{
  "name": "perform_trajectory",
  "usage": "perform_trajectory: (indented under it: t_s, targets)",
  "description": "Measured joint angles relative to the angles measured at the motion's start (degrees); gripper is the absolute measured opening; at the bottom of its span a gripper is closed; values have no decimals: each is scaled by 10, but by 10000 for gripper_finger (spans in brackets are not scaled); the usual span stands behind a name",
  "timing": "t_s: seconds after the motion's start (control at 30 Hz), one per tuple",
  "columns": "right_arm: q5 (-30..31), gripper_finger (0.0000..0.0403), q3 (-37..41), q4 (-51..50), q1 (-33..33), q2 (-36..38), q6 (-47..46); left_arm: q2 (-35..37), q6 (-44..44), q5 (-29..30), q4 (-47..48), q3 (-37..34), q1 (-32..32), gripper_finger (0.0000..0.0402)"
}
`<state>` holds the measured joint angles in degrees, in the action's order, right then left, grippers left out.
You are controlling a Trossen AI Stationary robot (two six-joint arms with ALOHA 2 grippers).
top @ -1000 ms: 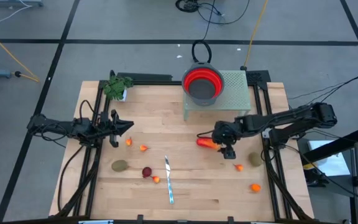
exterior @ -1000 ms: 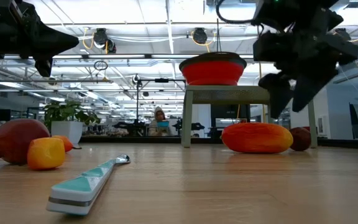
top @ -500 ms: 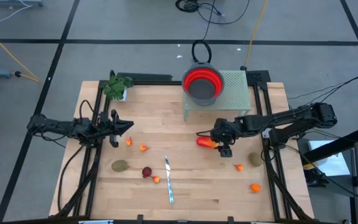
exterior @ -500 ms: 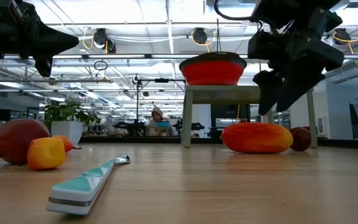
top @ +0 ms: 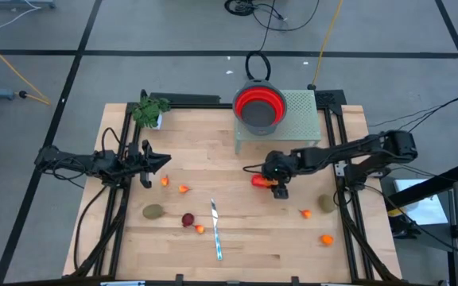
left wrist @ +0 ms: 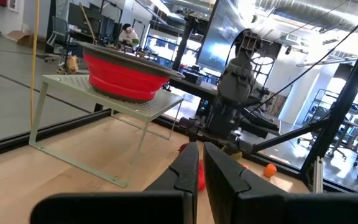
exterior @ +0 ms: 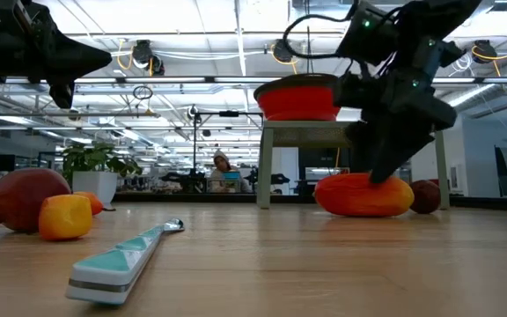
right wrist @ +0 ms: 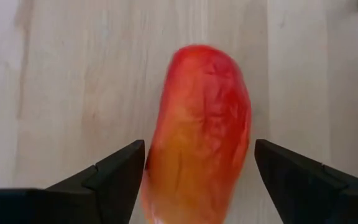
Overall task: Pick & Place Fruit
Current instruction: Put the mango into the red strainer bowl on the shelf
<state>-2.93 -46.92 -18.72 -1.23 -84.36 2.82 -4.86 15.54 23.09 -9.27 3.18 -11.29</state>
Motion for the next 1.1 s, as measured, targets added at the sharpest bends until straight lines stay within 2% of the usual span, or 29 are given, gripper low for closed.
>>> perform_trajectory:
  t_s: [0.37,0.67,0.9,1.1]
  targets:
    - [-1,290,0,1,1,-35,-2,0,-1,0,0,0,0,24]
    - [0,221,-1,-18,2,-34,-2,0,-2,0,0,0,0,24]
    - [-1,229,0,-32,3,-17,-2,0,-2,0,0,0,0,24]
    - [-3,224,0,-27,18,39,-6,0,-2,0,1,0,0,24]
